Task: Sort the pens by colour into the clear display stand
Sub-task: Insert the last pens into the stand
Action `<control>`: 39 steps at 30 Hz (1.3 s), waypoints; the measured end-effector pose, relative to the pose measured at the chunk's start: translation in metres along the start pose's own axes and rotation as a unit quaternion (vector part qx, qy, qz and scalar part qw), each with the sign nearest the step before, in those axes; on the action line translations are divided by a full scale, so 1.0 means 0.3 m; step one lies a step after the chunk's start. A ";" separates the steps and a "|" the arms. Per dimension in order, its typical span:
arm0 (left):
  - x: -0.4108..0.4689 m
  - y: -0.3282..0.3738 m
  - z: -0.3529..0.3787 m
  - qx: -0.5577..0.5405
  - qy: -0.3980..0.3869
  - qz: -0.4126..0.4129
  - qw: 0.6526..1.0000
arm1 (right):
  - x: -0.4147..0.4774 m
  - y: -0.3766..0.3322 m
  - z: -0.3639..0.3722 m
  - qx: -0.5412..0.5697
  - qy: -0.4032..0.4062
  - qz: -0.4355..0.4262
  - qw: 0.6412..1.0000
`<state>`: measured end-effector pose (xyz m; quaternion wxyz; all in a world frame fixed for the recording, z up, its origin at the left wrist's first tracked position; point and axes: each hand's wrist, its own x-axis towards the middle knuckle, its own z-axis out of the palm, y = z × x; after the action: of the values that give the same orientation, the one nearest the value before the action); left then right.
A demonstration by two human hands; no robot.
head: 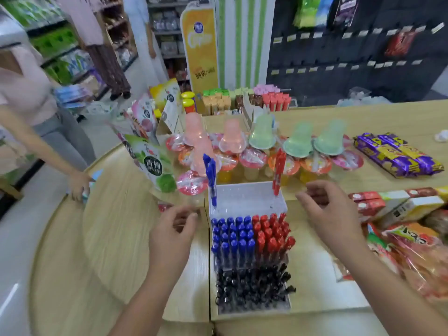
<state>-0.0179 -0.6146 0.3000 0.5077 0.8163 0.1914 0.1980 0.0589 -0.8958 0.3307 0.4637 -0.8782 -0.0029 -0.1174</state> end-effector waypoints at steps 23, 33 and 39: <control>-0.801 -0.945 0.262 0.223 -0.207 -0.436 0.847 | -1.094 0.657 0.726 -0.239 -0.453 0.163 0.843; -0.812 -0.921 0.275 0.250 -0.200 -0.424 0.847 | -1.043 0.712 0.626 -0.298 -0.401 0.165 0.851; -0.773 -0.761 0.136 0.203 -0.167 -0.365 0.893 | -0.959 0.720 0.332 -0.099 -0.279 0.287 0.911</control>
<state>-0.2189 -0.6706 0.0468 0.3921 0.7951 0.4245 -0.1842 -0.1759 -0.9079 0.0409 0.3681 -0.8797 0.1320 0.2705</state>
